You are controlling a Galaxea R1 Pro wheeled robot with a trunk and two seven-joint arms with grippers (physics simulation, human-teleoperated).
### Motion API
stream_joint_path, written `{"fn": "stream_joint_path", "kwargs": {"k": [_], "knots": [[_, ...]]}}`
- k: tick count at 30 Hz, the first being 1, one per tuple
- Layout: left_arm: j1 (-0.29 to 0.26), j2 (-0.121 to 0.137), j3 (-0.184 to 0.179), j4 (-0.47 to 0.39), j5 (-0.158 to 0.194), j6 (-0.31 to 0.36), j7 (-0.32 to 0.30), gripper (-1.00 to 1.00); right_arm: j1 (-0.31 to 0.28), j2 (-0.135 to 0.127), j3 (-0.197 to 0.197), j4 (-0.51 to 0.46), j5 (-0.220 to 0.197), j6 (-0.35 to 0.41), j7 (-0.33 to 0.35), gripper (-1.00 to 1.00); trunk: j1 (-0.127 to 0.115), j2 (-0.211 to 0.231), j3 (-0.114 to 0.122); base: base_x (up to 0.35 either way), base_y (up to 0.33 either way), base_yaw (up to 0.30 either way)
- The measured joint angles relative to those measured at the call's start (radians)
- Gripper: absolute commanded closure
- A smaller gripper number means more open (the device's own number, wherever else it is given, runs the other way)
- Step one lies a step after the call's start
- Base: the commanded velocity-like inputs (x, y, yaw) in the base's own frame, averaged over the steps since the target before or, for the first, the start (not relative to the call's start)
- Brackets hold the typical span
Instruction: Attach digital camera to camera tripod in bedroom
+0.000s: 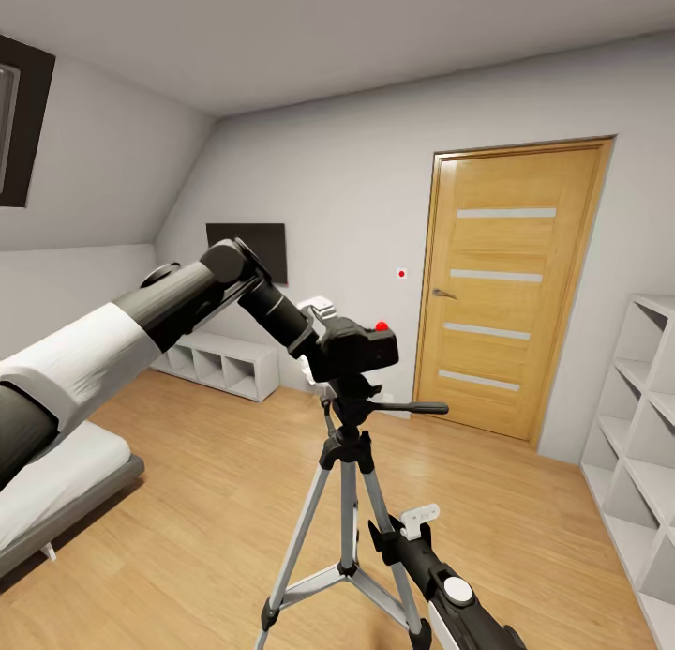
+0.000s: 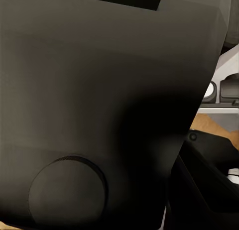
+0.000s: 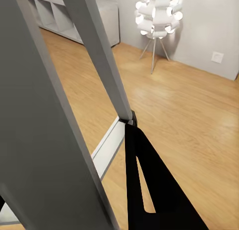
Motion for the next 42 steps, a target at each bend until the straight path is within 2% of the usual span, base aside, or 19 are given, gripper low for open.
{"fn": "stream_joint_path", "kwargs": {"k": [42], "knots": [[0.000,-0.002,-0.007,0.015,-0.001,0.000,0.000,1.00,0.000,0.000,-0.001,0.002,-0.001,-0.001,0.000,1.00,0.000,0.000,0.000,0.000,0.000,0.000]]}}
